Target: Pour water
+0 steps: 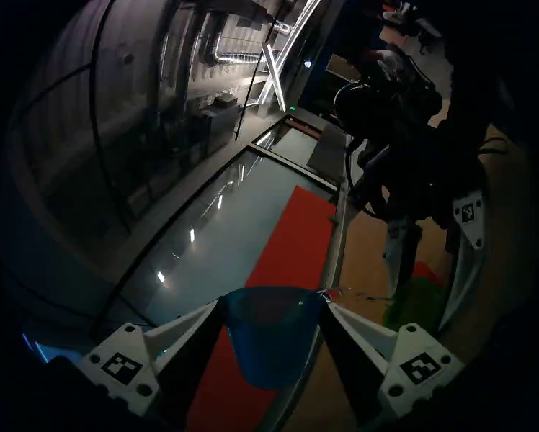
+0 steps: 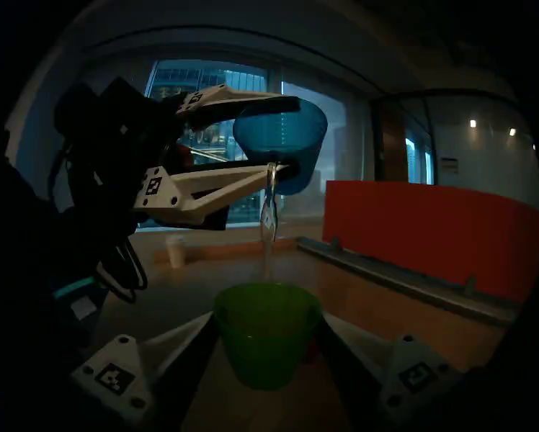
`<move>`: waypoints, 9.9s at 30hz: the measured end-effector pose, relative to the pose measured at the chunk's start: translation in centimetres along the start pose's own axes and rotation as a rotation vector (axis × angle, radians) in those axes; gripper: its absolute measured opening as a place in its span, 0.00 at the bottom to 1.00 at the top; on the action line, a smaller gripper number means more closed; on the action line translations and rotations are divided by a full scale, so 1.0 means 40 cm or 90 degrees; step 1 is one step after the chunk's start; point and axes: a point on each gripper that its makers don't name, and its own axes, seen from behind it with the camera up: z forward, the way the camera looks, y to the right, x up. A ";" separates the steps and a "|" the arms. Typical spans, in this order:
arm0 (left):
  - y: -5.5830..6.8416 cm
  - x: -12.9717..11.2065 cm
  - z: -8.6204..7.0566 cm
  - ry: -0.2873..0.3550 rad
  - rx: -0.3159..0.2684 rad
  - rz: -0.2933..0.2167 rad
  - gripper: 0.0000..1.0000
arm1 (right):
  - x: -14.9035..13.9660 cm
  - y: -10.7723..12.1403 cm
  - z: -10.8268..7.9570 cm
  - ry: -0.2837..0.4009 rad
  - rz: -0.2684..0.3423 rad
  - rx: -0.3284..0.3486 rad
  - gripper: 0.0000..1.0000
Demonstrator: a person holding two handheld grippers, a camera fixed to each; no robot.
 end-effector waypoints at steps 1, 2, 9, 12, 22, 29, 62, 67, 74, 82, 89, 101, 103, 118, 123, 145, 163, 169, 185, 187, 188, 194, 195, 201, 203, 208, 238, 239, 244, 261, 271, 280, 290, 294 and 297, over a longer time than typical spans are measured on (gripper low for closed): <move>0.000 0.000 0.000 0.000 0.000 0.002 0.89 | 0.000 0.000 0.000 0.000 0.000 0.000 0.91; 0.001 -0.001 0.000 -0.001 0.000 0.005 0.89 | 0.000 0.000 -0.001 0.000 0.000 0.000 0.91; -0.003 -0.003 0.003 -0.001 0.003 0.020 0.89 | 0.004 0.001 -0.005 0.002 -0.001 0.000 0.91; -0.005 -0.003 0.004 -0.001 0.004 0.027 0.89 | 0.006 0.003 -0.006 0.003 -0.002 -0.001 0.91; -0.009 0.001 0.010 -0.001 0.004 0.045 0.89 | 0.010 0.005 -0.008 0.006 -0.003 -0.002 0.90; -0.010 0.000 0.014 -0.004 0.003 0.060 0.89 | 0.014 0.005 -0.010 0.008 -0.003 -0.002 0.90; -0.029 0.036 0.014 -0.001 -0.005 0.139 0.89 | 0.029 0.007 -0.021 0.020 -0.008 -0.003 0.90; -0.030 0.043 0.013 -0.001 -0.005 0.152 0.89 | 0.030 0.007 -0.023 0.021 -0.010 -0.003 0.90; -0.034 0.052 0.013 -0.001 -0.005 0.169 0.89 | 0.030 0.008 -0.025 0.023 -0.010 -0.004 0.90; -0.035 0.057 0.015 -0.001 -0.008 0.185 0.89 | 0.036 0.009 -0.025 0.026 -0.010 -0.006 0.90; -0.039 0.063 0.015 0.000 -0.009 0.205 0.89 | 0.039 0.012 -0.027 0.028 -0.010 -0.008 0.90; -0.039 0.066 0.024 -0.002 -0.011 0.245 0.89 | 0.040 0.011 -0.027 0.030 -0.010 -0.008 0.90; -0.039 0.068 0.023 -0.001 -0.012 0.252 0.89 | 0.041 0.011 -0.027 0.031 -0.010 -0.008 0.90; -0.039 0.083 0.009 0.000 -0.009 0.302 0.89 | 0.047 0.013 -0.022 0.032 -0.013 -0.009 0.90; -0.035 0.087 0.008 0.002 -0.009 0.324 0.89 | 0.047 0.012 -0.021 0.032 -0.013 -0.009 0.90; -0.062 0.126 0.009 0.018 0.013 0.415 0.89 | 0.050 0.021 -0.021 0.038 -0.013 -0.011 0.90; -0.043 0.105 0.008 0.011 0.019 0.350 0.89 | 0.057 0.017 -0.020 0.042 -0.013 -0.012 0.90; -0.058 0.087 0.013 0.005 0.027 0.261 0.89 | 0.058 0.023 -0.024 0.044 -0.012 -0.018 0.90; -0.057 0.028 0.025 -0.002 0.030 -0.033 0.89 | 0.072 0.035 -0.036 0.055 -0.009 -0.026 0.90; -0.059 0.025 0.021 0.000 0.029 -0.074 0.89 | 0.071 0.037 -0.037 0.055 -0.009 -0.027 0.90; -0.060 0.024 0.019 0.001 0.028 -0.092 0.89 | 0.071 0.037 -0.038 0.055 -0.009 -0.028 0.90; -0.069 0.007 0.017 0.000 0.025 -0.207 0.89 | 0.071 0.039 -0.041 0.055 -0.010 -0.031 0.90; -0.071 0.003 0.017 -0.002 0.025 -0.229 0.89 | 0.071 0.039 -0.041 0.055 -0.011 -0.031 0.90; -0.077 -0.027 0.017 -0.011 0.021 -0.349 0.89 | 0.070 0.041 -0.043 0.056 -0.012 -0.032 0.90; -0.078 -0.036 0.017 -0.012 0.020 -0.385 0.89 | 0.072 0.041 -0.044 0.057 -0.012 -0.033 0.90; -0.080 -0.048 0.018 -0.006 0.012 -0.466 0.89 | 0.076 0.040 -0.045 0.057 -0.014 -0.034 0.90; -0.003 -0.117 -0.002 -0.031 -0.029 -0.612 0.89 | 0.083 0.058 -0.089 0.045 -0.008 -0.055 0.90; 0.004 -0.121 -0.005 -0.034 -0.029 -0.613 0.89 | 0.083 0.060 -0.093 0.044 -0.008 -0.057 0.90; 0.035 -0.136 -0.018 -0.044 -0.037 -0.625 0.89 | 0.080 0.074 -0.114 0.038 -0.007 -0.067 0.90; 0.126 -0.173 -0.047 -0.073 -0.067 -0.657 0.90 | 0.094 0.108 -0.174 0.026 -0.003 -0.092 0.90; 0.167 -0.184 -0.051 -0.093 -0.093 -0.657 0.90 | 0.090 0.109 -0.179 0.016 0.006 -0.084 0.90; 0.212 -0.206 -0.063 -0.121 -0.121 -0.647 0.90 | 0.064 0.104 -0.182 -0.013 0.013 -0.070 0.90; 0.267 -0.226 -0.074 -0.153 -0.155 -0.643 0.90 | 0.010 0.096 -0.196 -0.069 0.015 -0.048 0.91; 0.300 -0.234 -0.078 -0.174 -0.176 -0.634 0.90 | -0.010 0.094 -0.200 -0.092 0.016 -0.039 0.91; 0.324 -0.239 -0.078 -0.188 -0.191 -0.625 0.90 | -0.024 0.095 -0.203 -0.107 0.014 -0.035 0.91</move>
